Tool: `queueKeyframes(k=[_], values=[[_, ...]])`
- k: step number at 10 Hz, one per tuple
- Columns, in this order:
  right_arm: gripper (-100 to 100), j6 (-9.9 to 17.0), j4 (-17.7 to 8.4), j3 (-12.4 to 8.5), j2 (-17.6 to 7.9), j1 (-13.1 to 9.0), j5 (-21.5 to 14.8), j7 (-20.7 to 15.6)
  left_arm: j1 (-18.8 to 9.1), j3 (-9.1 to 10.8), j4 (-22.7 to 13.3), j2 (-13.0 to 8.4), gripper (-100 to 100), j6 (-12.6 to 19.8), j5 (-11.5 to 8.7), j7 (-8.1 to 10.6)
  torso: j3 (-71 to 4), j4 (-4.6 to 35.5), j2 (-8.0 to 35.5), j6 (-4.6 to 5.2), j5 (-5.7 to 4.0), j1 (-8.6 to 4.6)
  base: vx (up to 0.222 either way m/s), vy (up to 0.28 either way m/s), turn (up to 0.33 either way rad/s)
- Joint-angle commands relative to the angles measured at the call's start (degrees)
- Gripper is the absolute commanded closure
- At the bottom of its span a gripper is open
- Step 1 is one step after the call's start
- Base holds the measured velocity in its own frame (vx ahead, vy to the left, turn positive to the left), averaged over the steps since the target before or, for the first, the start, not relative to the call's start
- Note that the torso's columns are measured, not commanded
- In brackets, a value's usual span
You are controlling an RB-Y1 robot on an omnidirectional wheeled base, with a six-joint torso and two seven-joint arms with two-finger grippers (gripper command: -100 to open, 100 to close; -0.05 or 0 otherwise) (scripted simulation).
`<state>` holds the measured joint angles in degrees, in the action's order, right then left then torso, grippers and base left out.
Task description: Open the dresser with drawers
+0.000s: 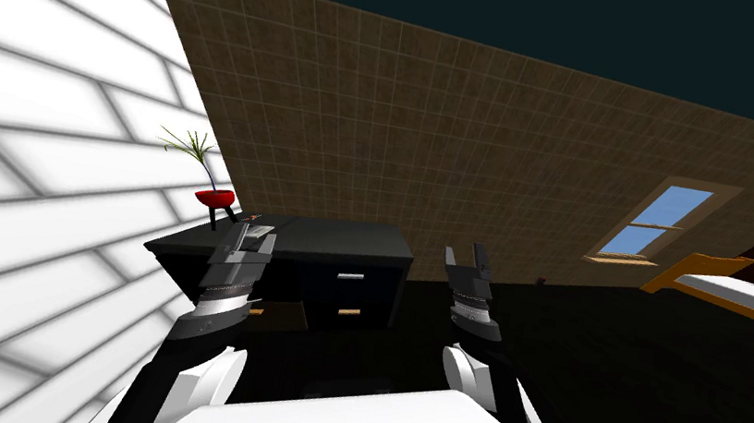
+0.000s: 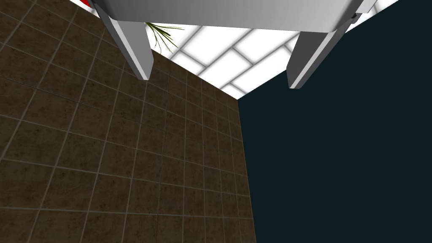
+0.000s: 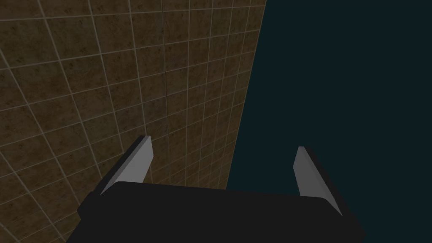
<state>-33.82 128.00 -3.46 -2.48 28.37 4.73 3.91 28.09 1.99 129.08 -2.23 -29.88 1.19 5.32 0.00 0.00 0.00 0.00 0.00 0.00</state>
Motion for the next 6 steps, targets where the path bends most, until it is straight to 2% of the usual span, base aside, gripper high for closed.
queueKeyframes(k=[1,6], values=[[0,0.0,0.0,0.0,0.0,0.0,0.0,0.0,0.0,0.0,0.0,0.0,0,0.0,0.0,0.0,-4.7,2.3,2.3,0.0,0.0,0.0,0.0,0.0,0.0],[0,0.0,0.0,0.0,0.0,0.0,0.0,0.0,0.0,0.0,0.0,0.0,0,0.0,0.0,0.0,-45.4,22.7,22.7,0.0,0.0,0.0,0.0,0.0,0.0]])
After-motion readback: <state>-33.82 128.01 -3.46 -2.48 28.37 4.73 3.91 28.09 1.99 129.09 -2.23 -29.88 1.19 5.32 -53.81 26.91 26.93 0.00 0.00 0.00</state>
